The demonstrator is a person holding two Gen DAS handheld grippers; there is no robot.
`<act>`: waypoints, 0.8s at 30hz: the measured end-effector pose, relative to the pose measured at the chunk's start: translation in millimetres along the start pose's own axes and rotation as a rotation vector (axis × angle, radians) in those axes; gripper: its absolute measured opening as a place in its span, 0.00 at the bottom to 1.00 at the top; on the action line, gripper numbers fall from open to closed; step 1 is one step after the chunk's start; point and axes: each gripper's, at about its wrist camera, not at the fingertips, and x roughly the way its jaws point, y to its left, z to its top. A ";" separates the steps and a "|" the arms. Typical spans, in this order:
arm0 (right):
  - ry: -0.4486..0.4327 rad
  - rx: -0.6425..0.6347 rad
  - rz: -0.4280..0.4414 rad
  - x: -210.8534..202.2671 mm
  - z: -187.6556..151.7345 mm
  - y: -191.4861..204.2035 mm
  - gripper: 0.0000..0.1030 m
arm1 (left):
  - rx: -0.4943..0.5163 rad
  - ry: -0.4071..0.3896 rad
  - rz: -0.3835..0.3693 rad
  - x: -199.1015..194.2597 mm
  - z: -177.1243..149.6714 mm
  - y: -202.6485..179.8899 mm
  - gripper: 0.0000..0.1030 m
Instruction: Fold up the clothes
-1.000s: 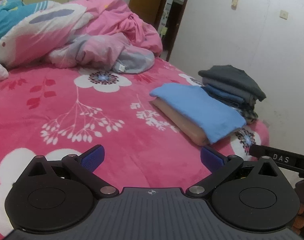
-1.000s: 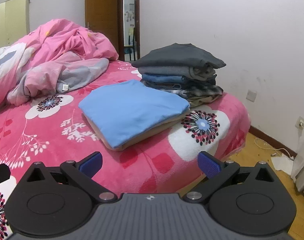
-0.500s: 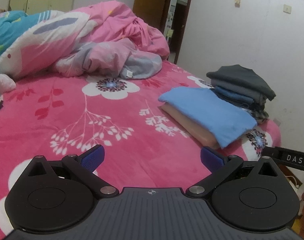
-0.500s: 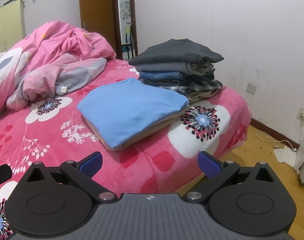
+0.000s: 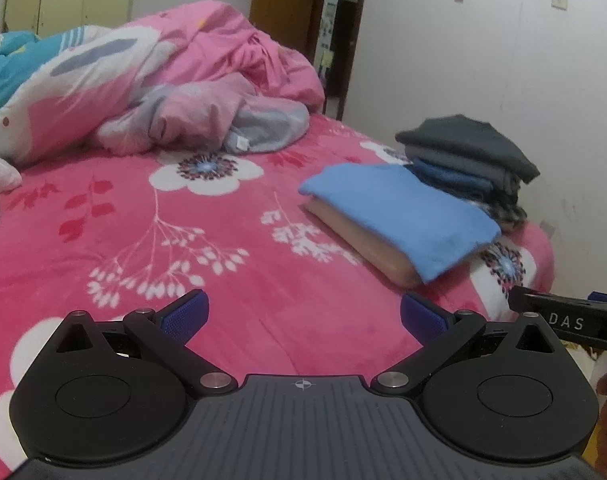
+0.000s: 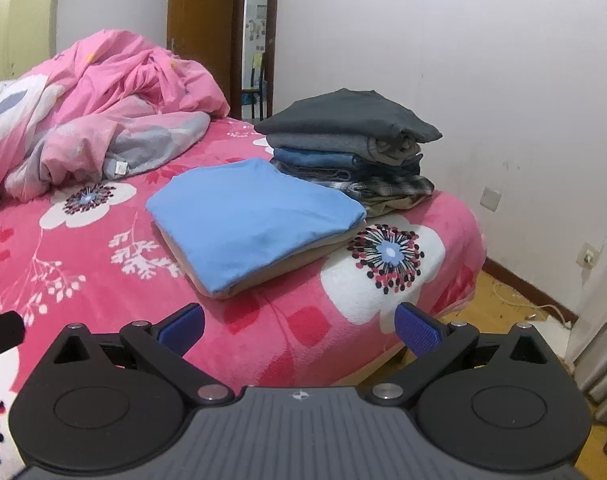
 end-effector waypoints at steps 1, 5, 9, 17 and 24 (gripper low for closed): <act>0.004 -0.006 -0.002 0.4 -1.3 -0.2 1.00 | 0.001 0.005 0.000 0.9 -1.0 -1.4 1.00; 0.027 -0.018 -0.001 2.3 -4.0 -0.1 1.00 | 0.006 0.025 -0.001 4.5 -4.8 -7.1 1.00; 0.028 -0.025 -0.003 3.0 -1.5 1.4 1.00 | 0.006 0.023 0.014 5.0 -3.2 -9.3 1.00; 0.000 -0.017 -0.007 -0.1 9.5 3.9 1.00 | 0.023 -0.014 0.055 0.2 2.7 -11.2 1.00; -0.015 -0.027 -0.004 -3.6 9.7 8.1 1.00 | 0.020 -0.032 0.042 -4.2 4.4 -9.5 1.00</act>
